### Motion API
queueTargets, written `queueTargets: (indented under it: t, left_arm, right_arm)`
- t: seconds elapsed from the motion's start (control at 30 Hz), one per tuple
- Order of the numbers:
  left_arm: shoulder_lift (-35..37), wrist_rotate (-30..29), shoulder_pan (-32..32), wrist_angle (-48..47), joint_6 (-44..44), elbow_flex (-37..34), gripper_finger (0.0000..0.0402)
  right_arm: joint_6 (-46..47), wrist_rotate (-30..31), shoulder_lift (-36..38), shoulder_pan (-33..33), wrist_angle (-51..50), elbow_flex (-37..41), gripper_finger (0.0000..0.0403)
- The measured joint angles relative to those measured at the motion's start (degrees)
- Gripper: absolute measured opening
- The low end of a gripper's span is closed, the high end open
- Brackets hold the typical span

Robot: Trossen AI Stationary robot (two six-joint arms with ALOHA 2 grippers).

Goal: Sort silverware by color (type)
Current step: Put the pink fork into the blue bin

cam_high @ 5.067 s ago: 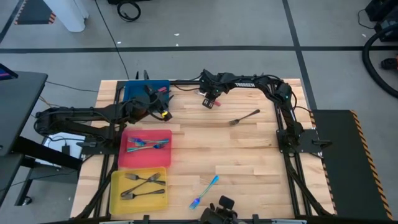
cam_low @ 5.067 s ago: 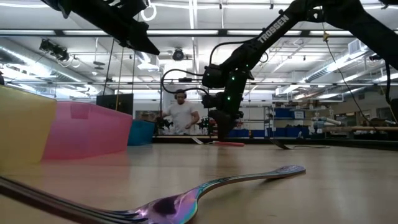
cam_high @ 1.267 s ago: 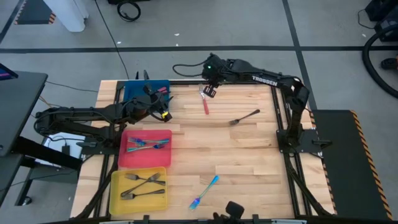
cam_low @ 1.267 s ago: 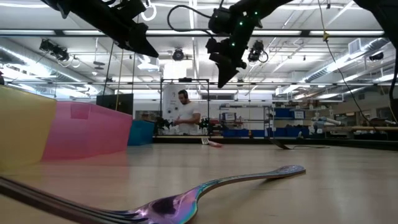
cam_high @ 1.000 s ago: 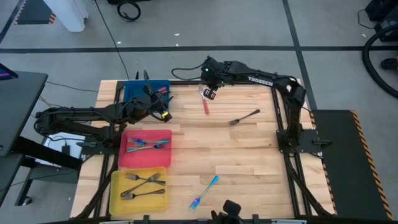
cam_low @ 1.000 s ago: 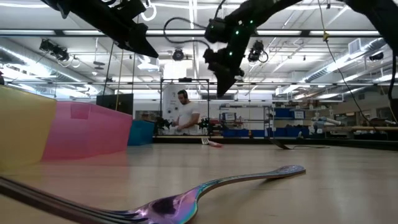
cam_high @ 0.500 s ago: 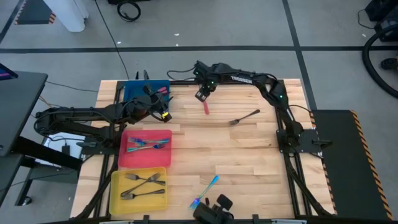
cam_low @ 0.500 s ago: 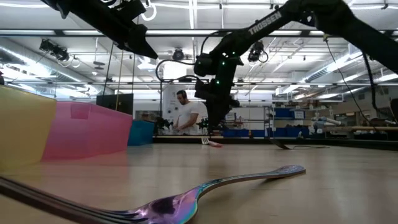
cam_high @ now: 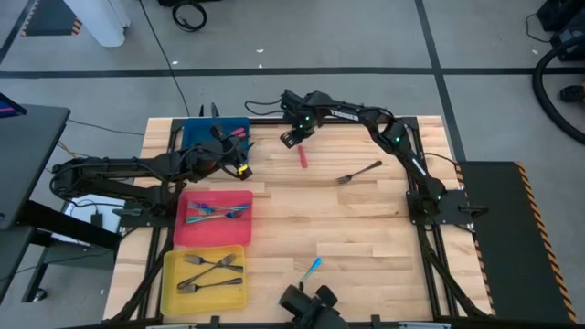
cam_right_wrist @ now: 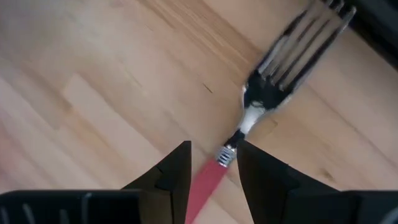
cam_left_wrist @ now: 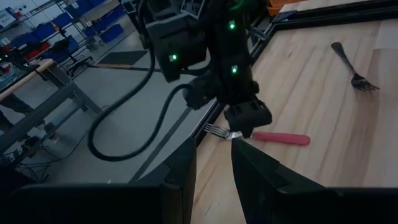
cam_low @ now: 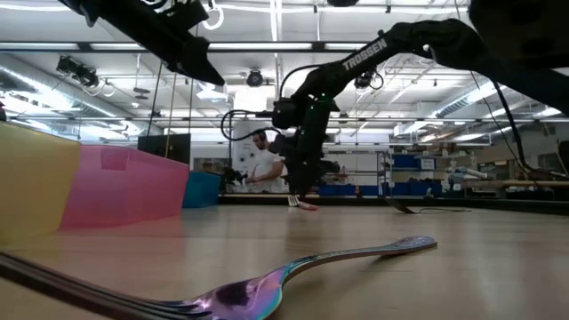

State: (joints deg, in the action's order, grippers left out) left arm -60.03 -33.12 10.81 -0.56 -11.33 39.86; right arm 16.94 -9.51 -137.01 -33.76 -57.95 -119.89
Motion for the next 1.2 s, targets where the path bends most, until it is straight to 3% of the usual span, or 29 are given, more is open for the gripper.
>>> queueTargets:
  t: [0.13,0.5,0.87,0.97,1.13,1.2]
  left_arm:
    - [0.0,-0.01,0.0,-0.35,0.02,0.0,0.0103]
    - [0.0,0.0,0.0,-0.35,0.04,0.0,0.0103]
    - [0.0,-0.01,-0.04,-0.39,0.04,0.0,0.0103]
    - [0.0,-0.02,-0.04,-0.46,0.04,0.0,0.0103]
    - [0.0,-0.02,-0.04,-0.6,0.04,0.01,0.0103]
    - [0.0,-0.02,-0.04,-0.63,0.04,0.0,0.0103]
  right_arm:
    - [-0.43,4.41,0.17,-0.03,0.02,0.08,0.0137]
    - [-0.02,0.47,-1.52,0.2,-1.29,0.06,0.0138]
    - [-2.85,2.16,-2.56,0.86,-2.49,-0.18,0.0135]
    - [-5.64,2.2,-2.58,0.18,-4.77,-0.25,0.0116]
    - [-8.77,2.0,-2.58,-0.63,-7.51,-0.25,0.004]
    - [-10.1,1.99,-2.56,-0.79,-7.83,-0.25,0.0037]
